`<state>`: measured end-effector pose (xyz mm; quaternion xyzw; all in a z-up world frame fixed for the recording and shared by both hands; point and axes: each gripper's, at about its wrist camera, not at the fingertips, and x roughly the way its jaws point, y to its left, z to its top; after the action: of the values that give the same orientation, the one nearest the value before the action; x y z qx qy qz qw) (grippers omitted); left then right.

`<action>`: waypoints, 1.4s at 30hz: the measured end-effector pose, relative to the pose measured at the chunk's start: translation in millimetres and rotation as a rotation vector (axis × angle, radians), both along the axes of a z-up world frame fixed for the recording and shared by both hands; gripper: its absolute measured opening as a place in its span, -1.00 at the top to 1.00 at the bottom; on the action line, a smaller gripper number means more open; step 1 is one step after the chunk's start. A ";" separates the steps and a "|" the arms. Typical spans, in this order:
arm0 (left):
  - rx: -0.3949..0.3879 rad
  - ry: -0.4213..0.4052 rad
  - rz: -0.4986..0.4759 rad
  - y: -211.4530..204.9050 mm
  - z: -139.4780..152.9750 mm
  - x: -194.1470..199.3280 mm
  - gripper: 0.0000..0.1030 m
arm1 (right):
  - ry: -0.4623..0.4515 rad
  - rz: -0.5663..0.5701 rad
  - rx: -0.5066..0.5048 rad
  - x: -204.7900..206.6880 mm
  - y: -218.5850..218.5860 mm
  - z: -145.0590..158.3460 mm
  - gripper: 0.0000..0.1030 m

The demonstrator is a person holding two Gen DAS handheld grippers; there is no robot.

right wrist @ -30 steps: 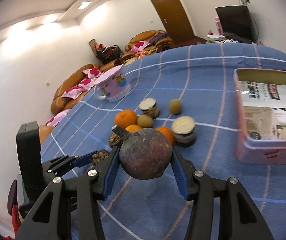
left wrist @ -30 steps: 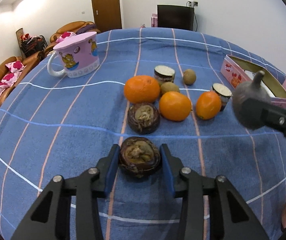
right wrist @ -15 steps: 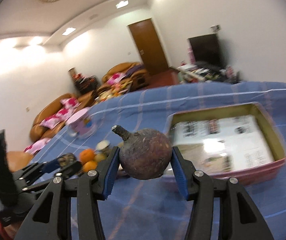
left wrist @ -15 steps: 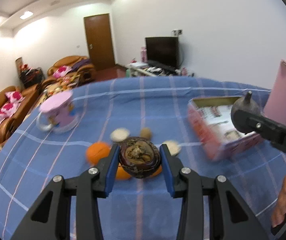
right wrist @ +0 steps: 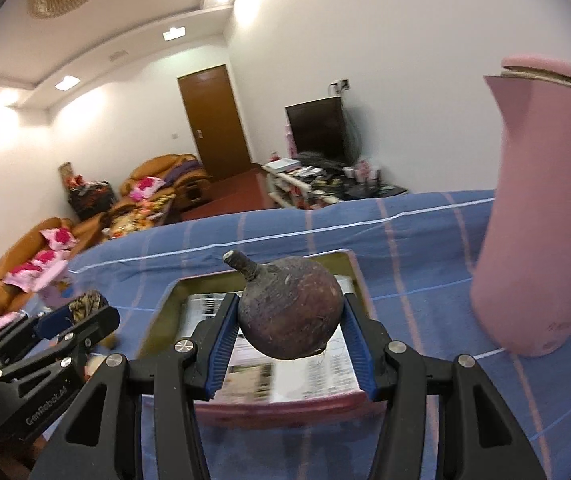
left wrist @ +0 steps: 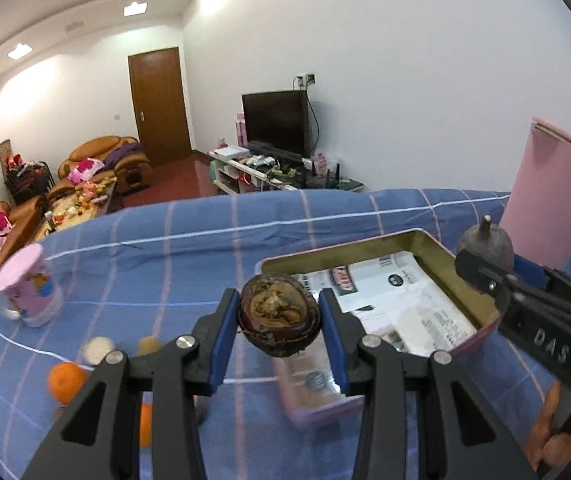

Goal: Organize fruits
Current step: 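Carry both fruits into the tin box and open both grippers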

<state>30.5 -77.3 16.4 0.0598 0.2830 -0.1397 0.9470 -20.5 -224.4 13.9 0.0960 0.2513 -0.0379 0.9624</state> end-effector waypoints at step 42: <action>0.028 -0.088 0.042 -29.3 -20.1 8.0 -1.00 | -0.049 -0.093 -0.003 -2.6 -18.2 -6.1 -0.49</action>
<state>38.5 -106.6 -3.7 0.0734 0.2442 -0.1131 0.9603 -23.1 -242.6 7.9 0.1069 0.2228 -0.0805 0.9656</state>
